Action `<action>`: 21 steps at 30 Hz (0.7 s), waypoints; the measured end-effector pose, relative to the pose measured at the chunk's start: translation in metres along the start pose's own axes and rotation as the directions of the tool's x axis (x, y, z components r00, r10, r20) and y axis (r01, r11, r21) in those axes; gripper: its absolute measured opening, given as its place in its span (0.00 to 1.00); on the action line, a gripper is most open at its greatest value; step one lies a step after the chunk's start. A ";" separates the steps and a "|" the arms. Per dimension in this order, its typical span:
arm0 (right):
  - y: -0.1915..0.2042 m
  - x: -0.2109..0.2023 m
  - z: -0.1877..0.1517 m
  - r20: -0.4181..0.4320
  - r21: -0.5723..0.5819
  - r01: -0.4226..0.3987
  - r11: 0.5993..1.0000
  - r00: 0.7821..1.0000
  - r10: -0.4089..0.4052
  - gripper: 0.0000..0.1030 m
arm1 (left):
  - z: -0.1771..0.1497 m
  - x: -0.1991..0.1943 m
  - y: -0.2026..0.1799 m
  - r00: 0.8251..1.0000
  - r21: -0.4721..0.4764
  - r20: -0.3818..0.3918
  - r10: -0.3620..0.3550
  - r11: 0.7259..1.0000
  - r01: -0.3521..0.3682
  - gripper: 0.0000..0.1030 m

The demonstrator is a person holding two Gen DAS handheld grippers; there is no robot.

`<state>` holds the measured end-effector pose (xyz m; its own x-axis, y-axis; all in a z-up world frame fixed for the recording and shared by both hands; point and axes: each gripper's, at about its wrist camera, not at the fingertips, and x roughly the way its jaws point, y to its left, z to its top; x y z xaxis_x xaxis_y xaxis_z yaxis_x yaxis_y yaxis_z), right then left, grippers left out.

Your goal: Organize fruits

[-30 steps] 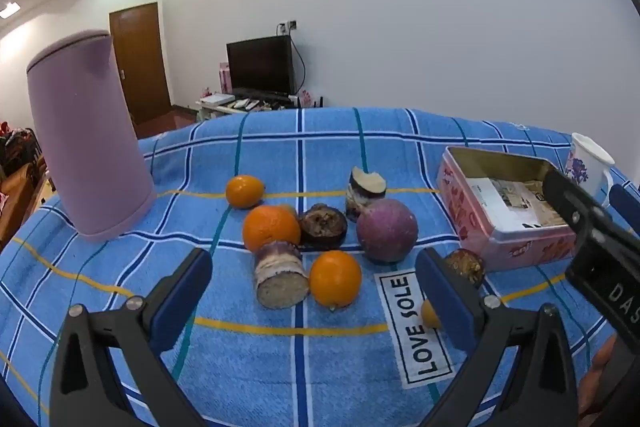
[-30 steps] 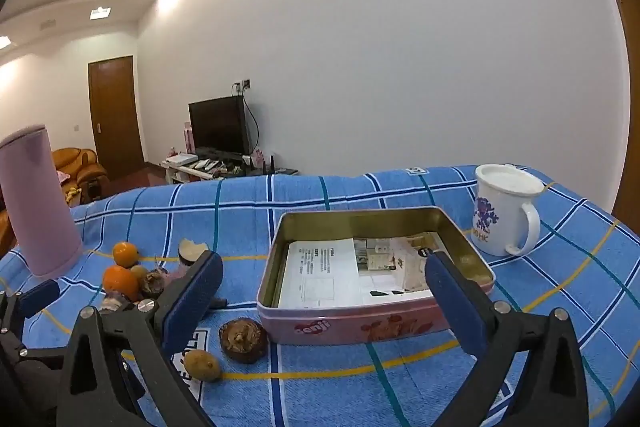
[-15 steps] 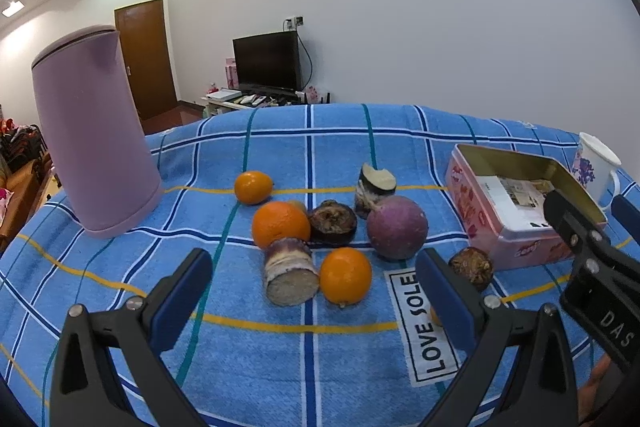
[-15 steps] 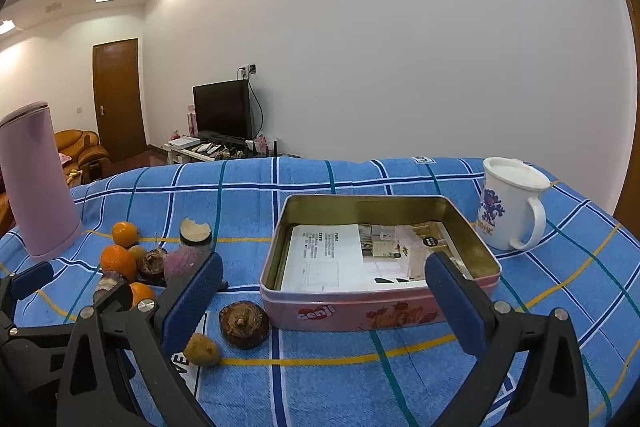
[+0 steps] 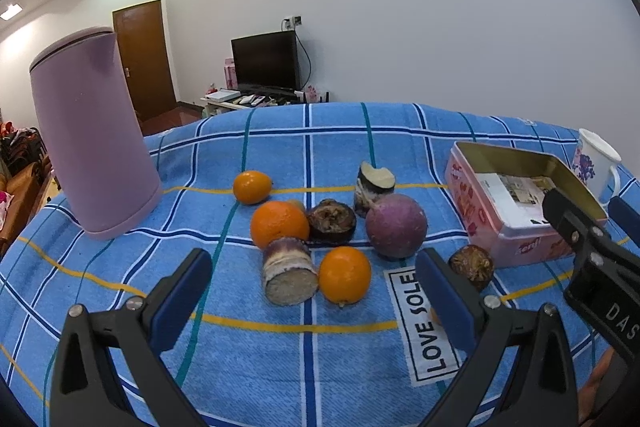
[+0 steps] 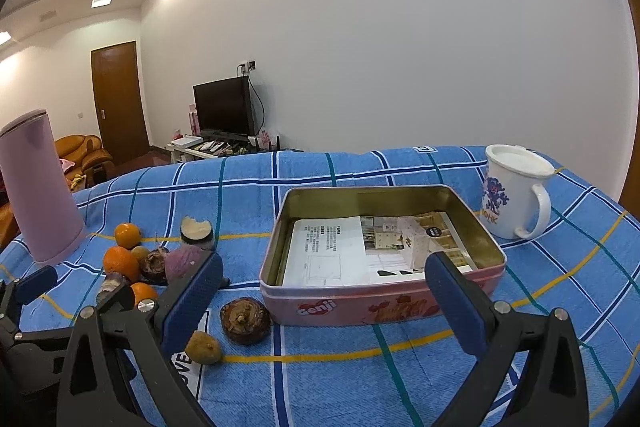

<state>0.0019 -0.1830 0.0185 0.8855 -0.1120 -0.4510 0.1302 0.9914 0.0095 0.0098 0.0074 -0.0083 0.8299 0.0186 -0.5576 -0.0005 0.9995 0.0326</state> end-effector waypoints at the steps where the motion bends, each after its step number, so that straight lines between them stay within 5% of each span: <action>1: 0.000 0.000 0.000 -0.003 0.002 -0.001 1.000 1.000 0.001 0.99 | 0.000 0.000 -0.001 1.000 0.000 -0.002 0.001 1.000 -0.001 1.00; 21: 0.000 0.002 0.000 -0.027 0.013 -0.014 1.000 1.000 0.014 0.99 | 0.003 0.008 0.005 0.999 -0.006 -0.033 0.000 1.000 0.000 1.00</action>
<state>0.0040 -0.1834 0.0172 0.8749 -0.0958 -0.4748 0.1234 0.9920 0.0273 0.0178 0.0122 -0.0104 0.8111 0.0193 -0.5846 -0.0041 0.9996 0.0274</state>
